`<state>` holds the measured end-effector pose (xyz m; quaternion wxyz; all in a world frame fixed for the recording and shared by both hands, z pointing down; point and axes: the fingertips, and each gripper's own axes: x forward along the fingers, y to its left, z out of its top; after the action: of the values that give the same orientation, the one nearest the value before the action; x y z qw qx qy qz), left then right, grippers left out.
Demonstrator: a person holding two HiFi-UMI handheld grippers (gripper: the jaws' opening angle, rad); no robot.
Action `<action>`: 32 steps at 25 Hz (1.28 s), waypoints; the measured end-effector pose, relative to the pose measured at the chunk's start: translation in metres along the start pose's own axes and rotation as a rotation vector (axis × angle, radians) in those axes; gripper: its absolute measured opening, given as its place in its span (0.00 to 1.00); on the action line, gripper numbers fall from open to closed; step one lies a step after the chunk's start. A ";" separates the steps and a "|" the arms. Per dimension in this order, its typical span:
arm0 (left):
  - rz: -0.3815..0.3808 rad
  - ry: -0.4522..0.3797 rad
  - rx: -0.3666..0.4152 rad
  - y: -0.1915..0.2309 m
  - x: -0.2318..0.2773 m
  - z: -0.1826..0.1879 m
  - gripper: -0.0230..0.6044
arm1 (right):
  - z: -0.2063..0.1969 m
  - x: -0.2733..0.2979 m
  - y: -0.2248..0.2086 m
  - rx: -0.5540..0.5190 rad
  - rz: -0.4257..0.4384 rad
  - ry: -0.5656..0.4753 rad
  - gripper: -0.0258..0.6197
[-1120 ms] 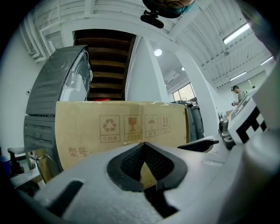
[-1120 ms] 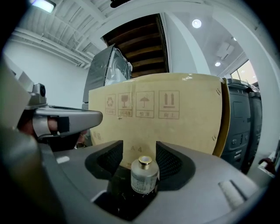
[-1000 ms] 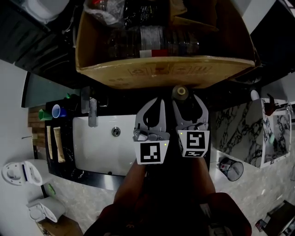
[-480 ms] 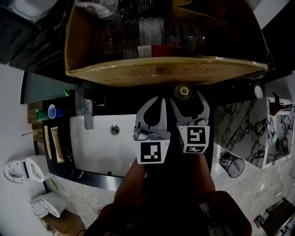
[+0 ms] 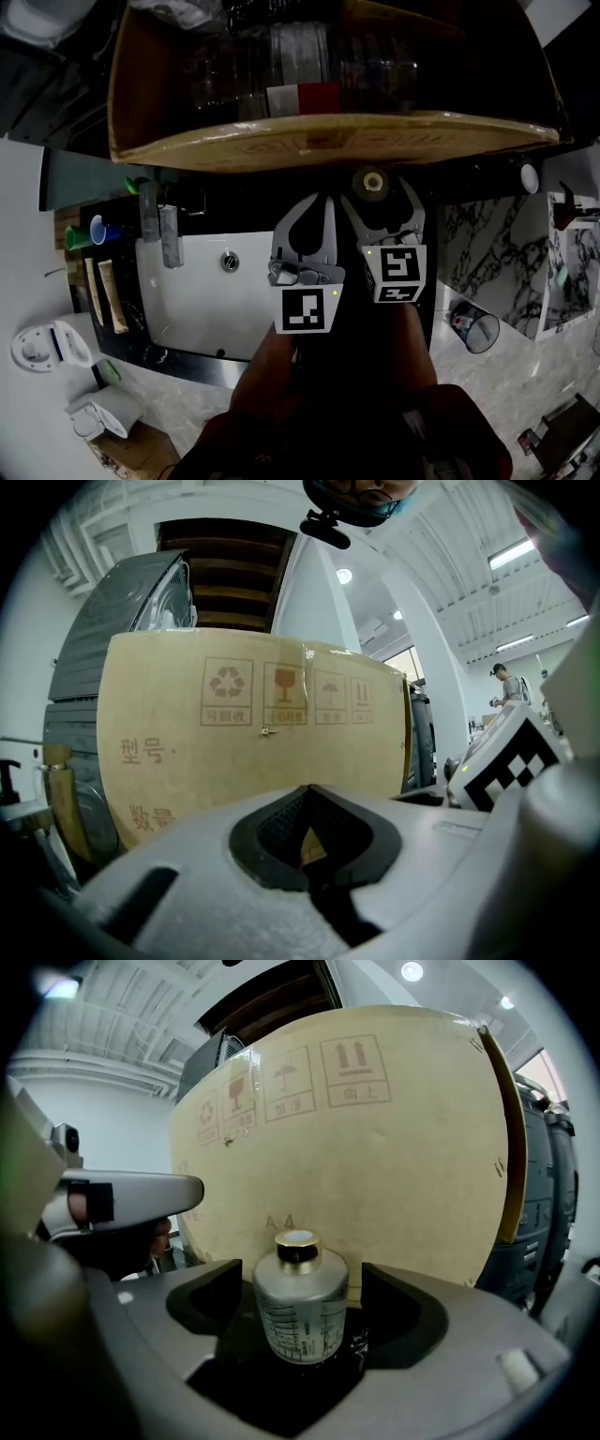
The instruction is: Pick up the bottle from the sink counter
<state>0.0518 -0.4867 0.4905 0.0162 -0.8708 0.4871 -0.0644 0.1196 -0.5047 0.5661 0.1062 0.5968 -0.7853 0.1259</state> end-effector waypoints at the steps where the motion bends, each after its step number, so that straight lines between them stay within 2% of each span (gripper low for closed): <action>1: -0.010 0.008 0.026 -0.001 0.001 -0.001 0.04 | -0.001 0.001 0.000 0.000 0.002 0.003 0.64; 6: 0.024 -0.003 -0.059 0.003 0.005 -0.006 0.04 | -0.005 0.008 -0.001 0.008 0.010 0.007 0.64; 14: 0.035 0.011 -0.089 0.007 0.007 -0.015 0.04 | -0.008 0.013 -0.002 0.037 0.020 0.014 0.64; 18: 0.035 0.013 -0.098 0.007 0.008 -0.015 0.04 | -0.011 0.014 -0.002 0.040 0.021 0.031 0.57; 32: 0.045 0.021 -0.112 0.011 0.006 -0.019 0.04 | -0.013 0.015 -0.002 0.036 0.018 0.037 0.55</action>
<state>0.0428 -0.4971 0.5085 -0.0362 -0.8584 0.5097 -0.0457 0.1177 -0.5150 0.5834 0.1089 0.5891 -0.7861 0.1522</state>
